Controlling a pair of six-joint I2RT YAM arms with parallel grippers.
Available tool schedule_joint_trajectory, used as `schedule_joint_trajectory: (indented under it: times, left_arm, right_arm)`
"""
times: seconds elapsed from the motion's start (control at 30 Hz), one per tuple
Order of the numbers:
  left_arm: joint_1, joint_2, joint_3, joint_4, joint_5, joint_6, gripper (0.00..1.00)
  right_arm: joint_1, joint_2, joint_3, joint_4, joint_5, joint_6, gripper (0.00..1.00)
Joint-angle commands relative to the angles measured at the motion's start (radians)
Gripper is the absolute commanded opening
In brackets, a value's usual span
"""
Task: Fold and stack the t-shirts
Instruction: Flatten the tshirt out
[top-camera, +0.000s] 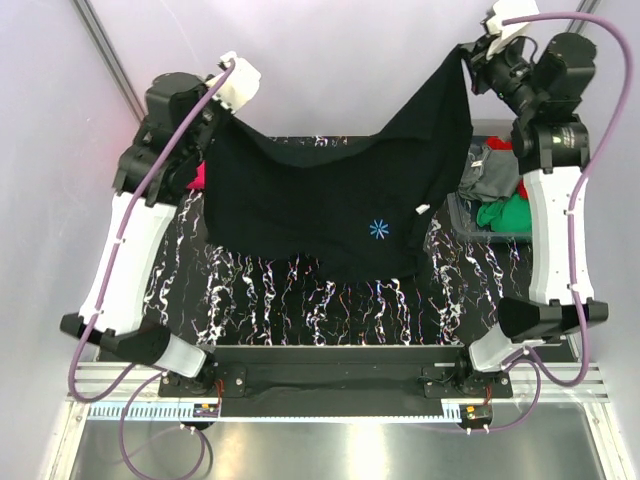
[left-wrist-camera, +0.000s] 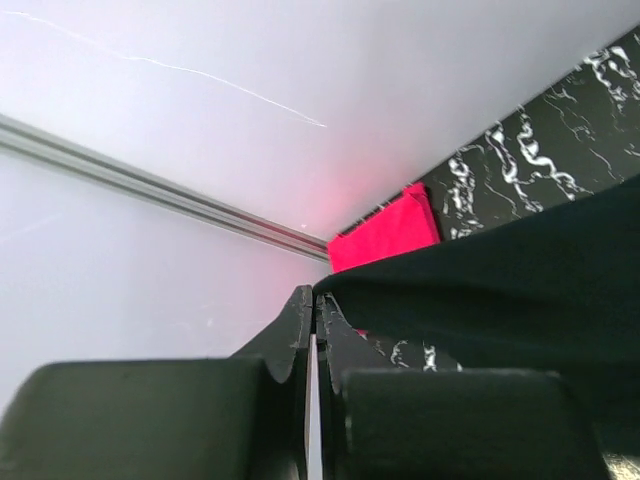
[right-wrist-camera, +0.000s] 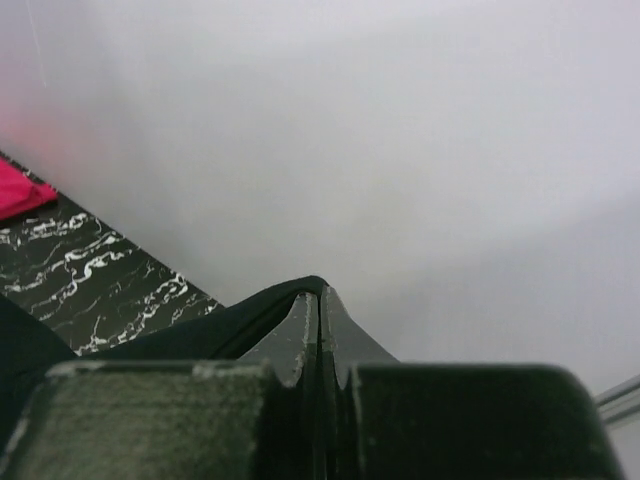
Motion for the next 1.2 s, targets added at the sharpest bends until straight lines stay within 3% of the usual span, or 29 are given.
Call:
schedule_joint_trajectory:
  times: [0.0,0.4,0.57,0.73,1.0,1.17]
  left_arm:
    - [-0.010,-0.099,0.022,0.083,-0.052,0.045,0.00]
    - [-0.022,-0.272,-0.002,0.118,-0.017,0.076,0.00]
    - [-0.023,-0.361,-0.002,0.118,0.014,0.082,0.00]
    - [-0.022,-0.398,0.106,0.118,0.049,0.105,0.00]
    - [-0.010,-0.401,0.183,0.150,0.042,0.160,0.00]
    - [-0.008,-0.370,0.099,0.197,0.000,0.198,0.00]
  right_arm:
    - [0.006,-0.095,0.060,0.055,0.059,0.064,0.00]
    - [0.004,-0.310,0.097,0.003,0.055,0.058,0.00]
    - [0.004,-0.364,0.200,-0.060,0.038,0.027,0.00]
    - [0.004,-0.403,0.296,-0.071,0.053,0.000,0.00]
    - [-0.002,-0.339,0.439,-0.060,0.062,-0.085,0.00]
    - [-0.002,-0.269,0.424,-0.020,0.079,-0.129,0.00]
